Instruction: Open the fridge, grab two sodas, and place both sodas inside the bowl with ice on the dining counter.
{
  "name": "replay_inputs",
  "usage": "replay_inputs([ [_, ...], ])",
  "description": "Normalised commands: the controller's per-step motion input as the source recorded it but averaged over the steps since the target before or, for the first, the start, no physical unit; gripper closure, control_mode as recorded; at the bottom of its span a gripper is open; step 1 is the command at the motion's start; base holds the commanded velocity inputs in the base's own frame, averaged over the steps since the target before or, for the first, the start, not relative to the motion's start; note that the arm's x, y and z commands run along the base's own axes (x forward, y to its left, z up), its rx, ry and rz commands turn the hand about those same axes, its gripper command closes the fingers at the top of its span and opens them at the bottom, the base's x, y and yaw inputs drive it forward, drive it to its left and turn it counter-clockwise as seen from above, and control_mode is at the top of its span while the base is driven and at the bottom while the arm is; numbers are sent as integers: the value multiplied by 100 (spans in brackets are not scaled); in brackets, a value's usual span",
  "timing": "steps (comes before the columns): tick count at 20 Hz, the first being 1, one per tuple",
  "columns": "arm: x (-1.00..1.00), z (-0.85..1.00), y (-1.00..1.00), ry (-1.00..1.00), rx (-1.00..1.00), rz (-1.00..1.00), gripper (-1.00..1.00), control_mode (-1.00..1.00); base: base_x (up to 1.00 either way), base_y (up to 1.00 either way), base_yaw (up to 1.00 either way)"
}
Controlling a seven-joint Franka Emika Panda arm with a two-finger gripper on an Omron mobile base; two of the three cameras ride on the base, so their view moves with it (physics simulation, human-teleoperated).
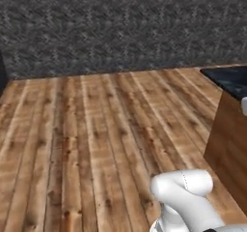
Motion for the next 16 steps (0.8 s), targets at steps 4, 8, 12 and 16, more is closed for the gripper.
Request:
replay_inputs([
  [4,0,0,0,0,0,0,100,100,62,45,-57],
  [8,0,0,0,0,0,0,100,100,56,46,-57],
  [12,0,0,0,0,0,0,100,100,62,50,-55],
  [16,0,0,0,0,0,0,100,100,73,59,-50],
])
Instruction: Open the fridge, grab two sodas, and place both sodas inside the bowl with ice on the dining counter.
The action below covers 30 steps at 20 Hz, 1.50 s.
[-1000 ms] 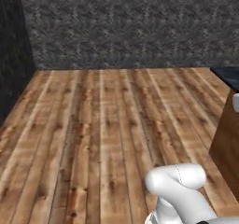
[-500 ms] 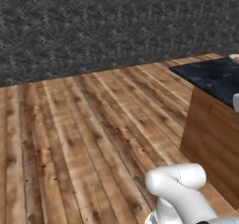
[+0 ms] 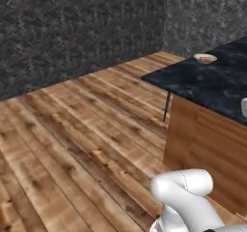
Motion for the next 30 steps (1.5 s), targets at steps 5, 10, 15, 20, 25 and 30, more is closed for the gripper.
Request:
replay_inputs([
  [5,0,0,0,0,0,0,100,100,73,62,-49],
  [10,0,0,0,0,0,0,100,100,70,67,-47],
  [15,0,0,0,0,0,0,100,100,69,74,-44],
  [20,0,0,0,0,0,0,100,100,62,80,-43],
  [25,0,0,0,0,0,0,100,100,61,83,-42],
  [30,0,0,0,0,0,0,100,100,63,82,-42],
])
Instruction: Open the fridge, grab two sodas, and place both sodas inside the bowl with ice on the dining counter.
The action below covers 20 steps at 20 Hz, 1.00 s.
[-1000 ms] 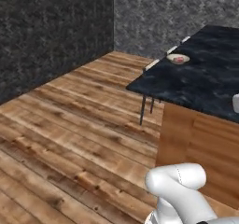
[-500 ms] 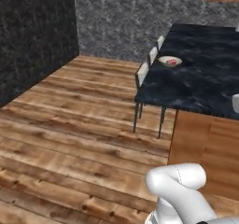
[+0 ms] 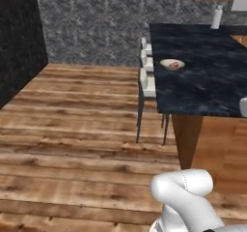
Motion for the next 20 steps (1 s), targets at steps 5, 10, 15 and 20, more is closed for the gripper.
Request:
replay_inputs([
  [5,0,0,0,0,0,0,100,100,64,82,-42],
  [10,0,0,0,0,0,0,100,100,76,81,-41],
  [15,0,0,0,0,0,0,100,100,88,82,-38],
  [20,0,0,0,0,0,0,100,100,92,82,-38],
])
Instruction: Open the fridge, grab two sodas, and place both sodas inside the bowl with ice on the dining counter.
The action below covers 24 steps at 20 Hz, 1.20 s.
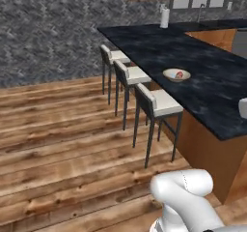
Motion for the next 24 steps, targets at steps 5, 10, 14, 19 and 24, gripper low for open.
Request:
replay_inputs([
  [5,0,0,0,0,0,0,100,100,95,72,-40],
  [10,0,0,0,0,0,0,100,100,91,68,-43],
  [14,0,0,0,0,0,0,100,100,91,65,-43],
  [19,0,0,0,0,0,0,100,100,78,51,-46],
  [24,0,0,0,0,0,0,100,100,55,40,-51],
])
